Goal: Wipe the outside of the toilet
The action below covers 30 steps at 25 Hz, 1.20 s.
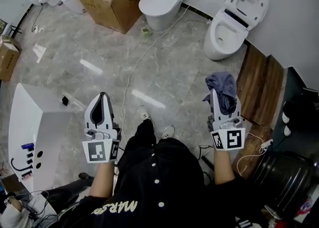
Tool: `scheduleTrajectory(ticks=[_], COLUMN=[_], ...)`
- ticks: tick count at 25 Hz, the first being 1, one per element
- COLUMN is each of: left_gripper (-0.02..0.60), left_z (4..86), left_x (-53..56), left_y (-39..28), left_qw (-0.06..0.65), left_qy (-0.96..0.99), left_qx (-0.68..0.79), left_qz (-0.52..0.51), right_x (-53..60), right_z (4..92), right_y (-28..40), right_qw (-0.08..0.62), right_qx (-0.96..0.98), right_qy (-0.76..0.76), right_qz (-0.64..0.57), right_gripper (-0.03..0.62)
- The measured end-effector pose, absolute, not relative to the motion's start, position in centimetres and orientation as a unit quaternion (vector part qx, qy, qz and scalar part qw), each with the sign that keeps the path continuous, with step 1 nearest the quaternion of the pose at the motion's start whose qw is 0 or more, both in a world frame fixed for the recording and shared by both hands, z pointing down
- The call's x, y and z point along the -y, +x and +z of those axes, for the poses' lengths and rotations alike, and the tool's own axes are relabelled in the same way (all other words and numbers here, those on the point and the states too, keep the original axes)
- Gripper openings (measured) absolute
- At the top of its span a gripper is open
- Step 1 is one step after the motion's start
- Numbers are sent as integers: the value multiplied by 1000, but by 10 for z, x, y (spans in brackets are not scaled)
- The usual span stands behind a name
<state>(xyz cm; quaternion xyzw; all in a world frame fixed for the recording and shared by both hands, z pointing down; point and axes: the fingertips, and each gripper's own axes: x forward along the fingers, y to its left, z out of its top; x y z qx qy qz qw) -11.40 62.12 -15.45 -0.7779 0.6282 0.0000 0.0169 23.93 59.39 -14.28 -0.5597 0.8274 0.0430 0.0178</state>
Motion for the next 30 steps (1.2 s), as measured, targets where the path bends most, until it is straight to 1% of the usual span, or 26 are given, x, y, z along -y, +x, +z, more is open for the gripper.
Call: scheduleTrajectory(ticks=[18,26,30], left_gripper=[9,9,9], left_z=[-162,-156,-151], left_x=[-499,-476,-463], left_y=[-202,-223,-222], left_qw=[16,-6,-9], left_qy=[-791,-796,-797], left_qx=[-610,-604,-603], left_qz=[38,44,39], right_x=[-486,-471,-457], right_z=[-175,-179,-172], right_y=[157,143,140], right_qw=[11,0,-5], right_qx=[-811,-798,-800], right_qy=[-580,-595,-595], right_qz=[77,91,80], right_gripper=[144,144,144])
